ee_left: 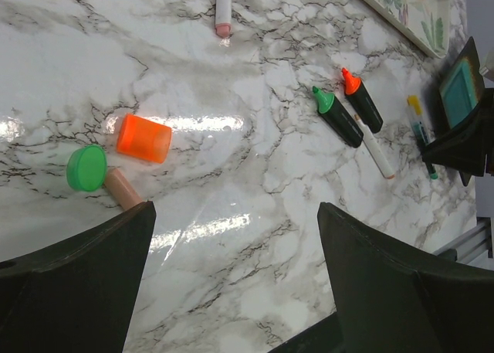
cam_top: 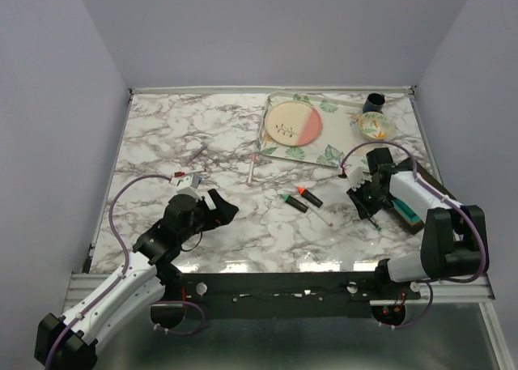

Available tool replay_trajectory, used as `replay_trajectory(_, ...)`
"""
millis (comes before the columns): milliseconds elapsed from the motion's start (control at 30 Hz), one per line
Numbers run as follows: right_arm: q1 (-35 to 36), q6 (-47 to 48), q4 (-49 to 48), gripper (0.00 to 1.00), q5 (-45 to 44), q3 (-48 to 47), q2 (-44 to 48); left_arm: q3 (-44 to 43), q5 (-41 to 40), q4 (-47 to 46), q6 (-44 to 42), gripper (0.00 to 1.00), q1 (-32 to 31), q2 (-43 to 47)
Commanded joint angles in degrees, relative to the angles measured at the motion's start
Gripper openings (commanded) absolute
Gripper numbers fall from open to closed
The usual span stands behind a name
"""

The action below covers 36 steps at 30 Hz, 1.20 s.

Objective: Open the pen caps

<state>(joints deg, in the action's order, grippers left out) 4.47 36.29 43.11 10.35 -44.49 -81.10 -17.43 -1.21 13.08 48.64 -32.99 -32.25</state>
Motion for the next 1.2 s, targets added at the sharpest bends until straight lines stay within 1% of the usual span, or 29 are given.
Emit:
replay_trajectory(0,-0.3,0.4,-1.6,0.31,-1.9,0.5,-0.1,0.3,1.2,-1.0,-1.1,0.95,0.3,0.5)
replay_trajectory(400,-0.3,1.1,0.2,0.34,-1.6,-1.3,2.8,0.3,1.1,-1.0,-1.1,0.95,0.3,0.5)
replay_trajectory(967,-1.5,2.0,-1.8,0.34,-3.1,-1.7,-4.0,0.5,1.1,-0.9,-0.9,0.95,0.3,1.0)
replay_trajectory(1167,-1.5,2.6,-1.5,0.34,-2.4,-1.9,-4.6,0.4,1.1,-0.9,-0.9,0.95,0.3,1.0)
